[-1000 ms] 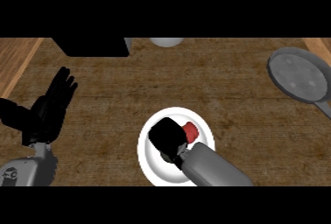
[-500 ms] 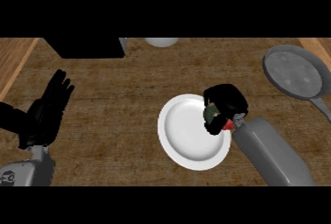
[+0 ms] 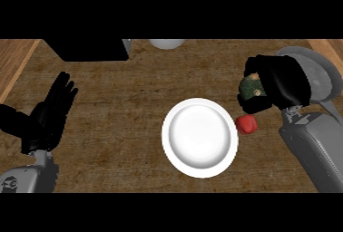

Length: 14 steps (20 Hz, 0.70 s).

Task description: Pick the squash from the plate and place it in the pan

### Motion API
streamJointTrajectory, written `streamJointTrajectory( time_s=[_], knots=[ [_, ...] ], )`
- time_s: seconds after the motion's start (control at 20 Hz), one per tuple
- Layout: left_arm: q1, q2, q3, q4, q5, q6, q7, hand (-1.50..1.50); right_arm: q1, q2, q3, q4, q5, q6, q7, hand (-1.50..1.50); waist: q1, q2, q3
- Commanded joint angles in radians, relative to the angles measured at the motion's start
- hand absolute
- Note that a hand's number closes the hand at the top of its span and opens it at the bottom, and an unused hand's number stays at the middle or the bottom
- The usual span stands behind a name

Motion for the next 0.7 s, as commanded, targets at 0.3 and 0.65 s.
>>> streamJointTrajectory(
  time_s=[0.3,0.65],
  knots=[
    [-0.023,-0.003,-0.003,0.012,-0.005,-0.016,0.005,0.00,-0.084,-0.061,-0.263,-0.056,-0.083,0.097,0.024,1.50,0.027,0.009,0.001],
    [-0.004,-0.012,-0.006,0.020,-0.014,-0.031,-0.035,0.00,-0.062,-0.113,-0.411,0.242,-0.086,-0.102,-0.191,1.50,0.035,0.012,0.001]
  ],
)
